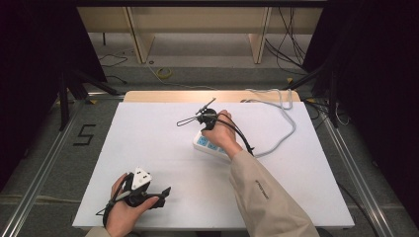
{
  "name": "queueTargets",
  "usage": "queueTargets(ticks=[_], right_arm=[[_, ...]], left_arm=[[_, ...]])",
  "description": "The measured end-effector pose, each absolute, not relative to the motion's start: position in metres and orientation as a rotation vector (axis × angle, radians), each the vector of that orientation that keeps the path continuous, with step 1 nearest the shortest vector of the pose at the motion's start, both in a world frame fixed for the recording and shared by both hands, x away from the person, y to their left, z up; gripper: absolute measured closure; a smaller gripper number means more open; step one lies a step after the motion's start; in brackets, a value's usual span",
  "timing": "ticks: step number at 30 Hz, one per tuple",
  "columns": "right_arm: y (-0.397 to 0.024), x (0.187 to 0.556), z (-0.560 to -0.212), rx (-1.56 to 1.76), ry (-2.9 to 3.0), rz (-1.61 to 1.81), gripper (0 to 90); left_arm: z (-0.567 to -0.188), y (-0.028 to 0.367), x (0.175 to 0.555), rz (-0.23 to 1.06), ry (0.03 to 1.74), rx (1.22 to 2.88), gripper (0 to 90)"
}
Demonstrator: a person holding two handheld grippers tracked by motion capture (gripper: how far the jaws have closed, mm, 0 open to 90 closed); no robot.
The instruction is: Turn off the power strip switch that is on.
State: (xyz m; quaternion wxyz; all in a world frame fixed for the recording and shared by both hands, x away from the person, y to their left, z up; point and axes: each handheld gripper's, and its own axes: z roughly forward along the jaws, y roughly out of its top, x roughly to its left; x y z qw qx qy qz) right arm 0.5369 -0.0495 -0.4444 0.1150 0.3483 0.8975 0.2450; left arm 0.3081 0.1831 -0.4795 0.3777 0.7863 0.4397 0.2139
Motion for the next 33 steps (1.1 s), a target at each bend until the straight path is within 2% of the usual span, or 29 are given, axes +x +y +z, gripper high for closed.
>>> queueTargets(ticks=[33], right_arm=[[-0.0524, 0.5296, -0.4466, 1.039, 2.578, 0.733, 90.0]], left_arm=[[-0.4800, 0.1849, 0.3065, 0.555, 1.132, 2.010, 11.6]])
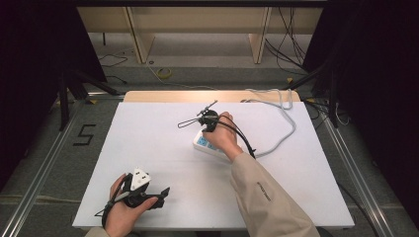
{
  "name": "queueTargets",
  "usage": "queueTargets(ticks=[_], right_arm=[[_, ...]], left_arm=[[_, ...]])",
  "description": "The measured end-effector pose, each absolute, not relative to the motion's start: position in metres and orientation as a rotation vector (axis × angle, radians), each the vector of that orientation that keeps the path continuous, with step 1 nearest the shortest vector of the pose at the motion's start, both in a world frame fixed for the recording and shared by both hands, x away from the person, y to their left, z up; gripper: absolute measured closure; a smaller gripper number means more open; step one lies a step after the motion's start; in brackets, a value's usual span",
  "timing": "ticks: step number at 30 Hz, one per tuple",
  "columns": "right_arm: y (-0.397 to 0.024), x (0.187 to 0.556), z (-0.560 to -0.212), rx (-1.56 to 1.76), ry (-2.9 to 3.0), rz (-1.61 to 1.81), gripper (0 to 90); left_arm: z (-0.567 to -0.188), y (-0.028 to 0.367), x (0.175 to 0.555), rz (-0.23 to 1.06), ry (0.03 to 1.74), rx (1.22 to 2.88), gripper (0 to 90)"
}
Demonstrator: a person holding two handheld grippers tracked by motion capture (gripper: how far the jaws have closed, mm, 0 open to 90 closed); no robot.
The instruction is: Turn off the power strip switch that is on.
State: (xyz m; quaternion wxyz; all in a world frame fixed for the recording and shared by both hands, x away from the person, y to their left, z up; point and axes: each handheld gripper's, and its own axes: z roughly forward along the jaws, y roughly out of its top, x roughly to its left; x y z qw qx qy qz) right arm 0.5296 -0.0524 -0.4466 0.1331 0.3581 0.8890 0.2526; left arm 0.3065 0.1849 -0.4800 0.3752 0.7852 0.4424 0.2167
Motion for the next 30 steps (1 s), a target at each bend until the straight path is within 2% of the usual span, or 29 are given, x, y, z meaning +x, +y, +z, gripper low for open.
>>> queueTargets(ticks=[30], right_arm=[[-0.092, 0.497, -0.424, 1.001, 2.588, 0.862, 89.7]], left_arm=[[-0.482, 0.185, 0.306, 0.553, 1.133, 2.016, 11.8]])
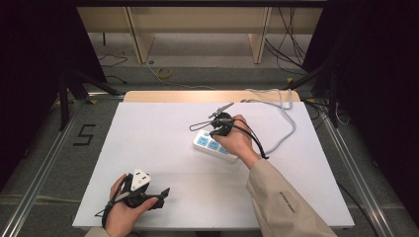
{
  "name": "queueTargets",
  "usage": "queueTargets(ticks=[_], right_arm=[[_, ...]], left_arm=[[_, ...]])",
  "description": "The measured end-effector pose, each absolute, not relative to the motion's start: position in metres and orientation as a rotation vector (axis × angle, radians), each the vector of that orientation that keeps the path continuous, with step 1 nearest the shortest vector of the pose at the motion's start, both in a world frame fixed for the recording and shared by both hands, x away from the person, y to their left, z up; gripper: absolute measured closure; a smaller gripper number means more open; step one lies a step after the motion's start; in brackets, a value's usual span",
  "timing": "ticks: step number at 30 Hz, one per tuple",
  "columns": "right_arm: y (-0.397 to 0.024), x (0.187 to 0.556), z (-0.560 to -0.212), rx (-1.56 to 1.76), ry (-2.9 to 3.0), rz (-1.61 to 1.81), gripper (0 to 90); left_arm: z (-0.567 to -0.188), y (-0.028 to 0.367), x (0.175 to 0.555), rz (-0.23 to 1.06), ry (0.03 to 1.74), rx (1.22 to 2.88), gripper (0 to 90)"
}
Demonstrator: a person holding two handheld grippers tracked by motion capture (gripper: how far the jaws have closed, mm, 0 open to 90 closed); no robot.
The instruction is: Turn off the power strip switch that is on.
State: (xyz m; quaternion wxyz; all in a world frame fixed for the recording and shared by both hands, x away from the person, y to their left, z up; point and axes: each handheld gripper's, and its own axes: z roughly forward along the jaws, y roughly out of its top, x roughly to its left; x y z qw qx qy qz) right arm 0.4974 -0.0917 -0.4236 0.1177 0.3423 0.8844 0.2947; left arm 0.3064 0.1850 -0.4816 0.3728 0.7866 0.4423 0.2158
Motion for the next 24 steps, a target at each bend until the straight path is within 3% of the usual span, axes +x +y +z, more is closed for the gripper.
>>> queueTargets(ticks=[24], right_arm=[[-0.139, 0.449, -0.419, 0.955, 2.578, 0.930, 82.2]], left_arm=[[-0.482, 0.186, 0.307, 0.552, 1.139, 2.012, 12.7]])
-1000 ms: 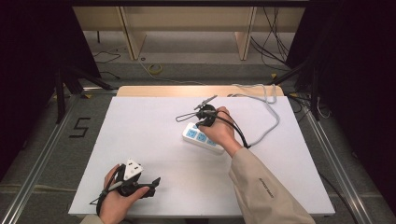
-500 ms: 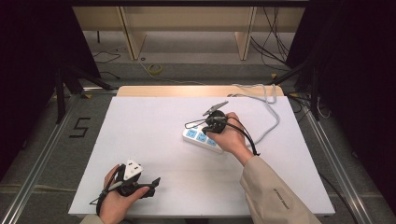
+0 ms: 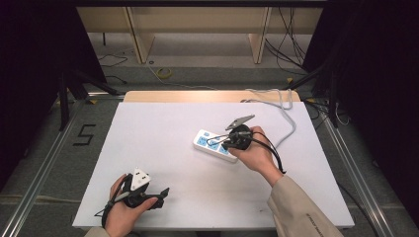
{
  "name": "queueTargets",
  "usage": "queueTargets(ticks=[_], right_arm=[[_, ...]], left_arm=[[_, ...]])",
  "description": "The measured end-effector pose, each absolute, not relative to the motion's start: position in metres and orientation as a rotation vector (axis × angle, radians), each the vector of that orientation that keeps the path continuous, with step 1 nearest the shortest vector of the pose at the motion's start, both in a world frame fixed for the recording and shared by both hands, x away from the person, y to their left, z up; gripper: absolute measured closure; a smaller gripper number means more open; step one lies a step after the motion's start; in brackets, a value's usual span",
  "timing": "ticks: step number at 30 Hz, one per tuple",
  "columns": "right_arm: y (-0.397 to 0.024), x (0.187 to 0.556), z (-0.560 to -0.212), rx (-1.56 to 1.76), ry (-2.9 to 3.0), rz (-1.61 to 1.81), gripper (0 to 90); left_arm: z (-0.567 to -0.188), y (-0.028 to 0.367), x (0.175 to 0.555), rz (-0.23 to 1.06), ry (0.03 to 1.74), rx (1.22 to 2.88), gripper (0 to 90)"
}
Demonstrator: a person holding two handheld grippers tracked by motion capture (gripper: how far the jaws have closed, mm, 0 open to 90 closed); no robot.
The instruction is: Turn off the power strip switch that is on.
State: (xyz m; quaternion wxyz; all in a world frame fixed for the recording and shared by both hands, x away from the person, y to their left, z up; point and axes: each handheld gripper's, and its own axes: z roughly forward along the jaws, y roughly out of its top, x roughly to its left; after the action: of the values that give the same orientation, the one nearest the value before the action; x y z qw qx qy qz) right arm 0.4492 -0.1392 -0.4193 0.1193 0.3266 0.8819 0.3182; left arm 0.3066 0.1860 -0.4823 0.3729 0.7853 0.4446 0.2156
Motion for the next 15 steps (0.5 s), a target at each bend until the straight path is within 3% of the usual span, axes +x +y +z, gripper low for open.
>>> queueTargets(ticks=[15], right_arm=[[-0.174, 0.420, -0.432, 0.967, 2.549, 0.945, 75.8]], left_arm=[[-0.483, 0.187, 0.307, 0.551, 1.143, 2.012, 12.8]])
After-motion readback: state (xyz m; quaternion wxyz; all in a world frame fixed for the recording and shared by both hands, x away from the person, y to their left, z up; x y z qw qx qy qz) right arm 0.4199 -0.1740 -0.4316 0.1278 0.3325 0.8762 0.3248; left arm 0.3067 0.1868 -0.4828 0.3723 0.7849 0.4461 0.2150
